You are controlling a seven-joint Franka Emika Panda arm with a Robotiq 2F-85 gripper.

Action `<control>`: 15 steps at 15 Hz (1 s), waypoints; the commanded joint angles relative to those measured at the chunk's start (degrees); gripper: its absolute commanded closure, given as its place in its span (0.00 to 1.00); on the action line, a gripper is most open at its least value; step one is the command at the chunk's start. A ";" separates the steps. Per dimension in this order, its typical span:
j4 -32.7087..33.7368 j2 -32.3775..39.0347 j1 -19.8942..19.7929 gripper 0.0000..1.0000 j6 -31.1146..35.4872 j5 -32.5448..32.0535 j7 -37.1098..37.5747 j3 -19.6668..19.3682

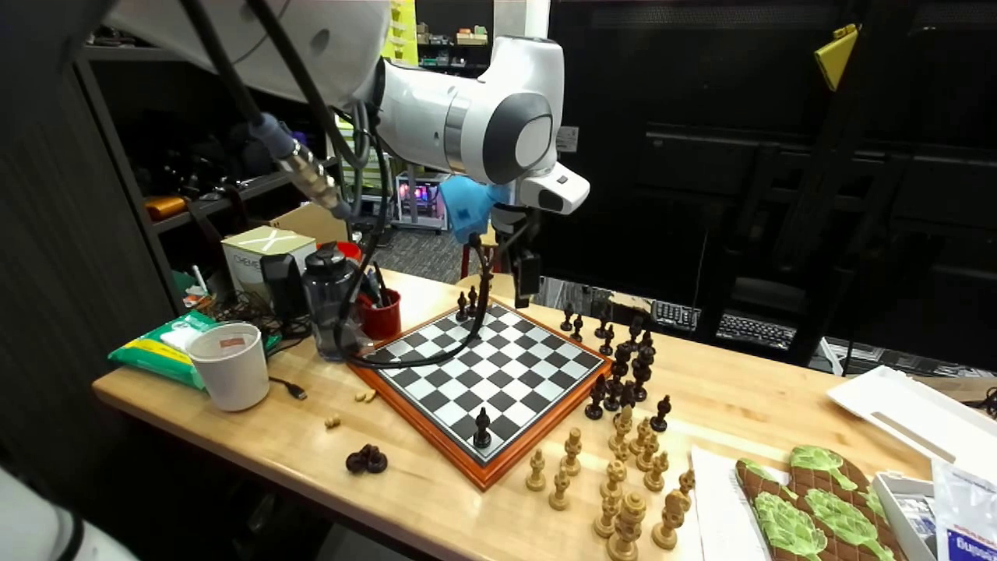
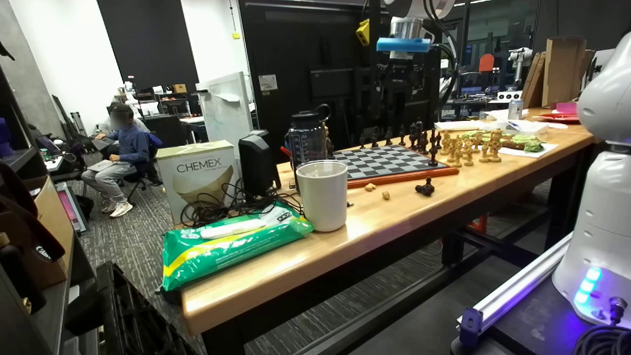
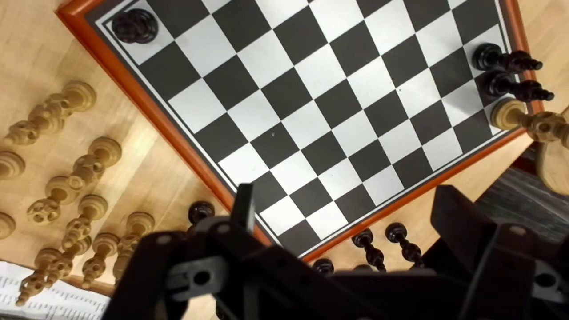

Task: Pick the black bishop and set it next to the left of the black rook

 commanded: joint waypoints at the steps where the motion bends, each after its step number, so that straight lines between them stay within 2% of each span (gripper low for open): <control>1: -1.35 -1.36 -0.03 0.00 2.35 -1.43 6.35 0.39; 6: -1.06 -0.07 0.18 0.00 4.04 -2.86 15.28 0.81; 9: 0.09 1.20 0.89 0.00 3.52 -3.28 17.44 1.42; 15: 4.96 4.22 1.54 0.00 -3.98 -3.41 18.23 0.90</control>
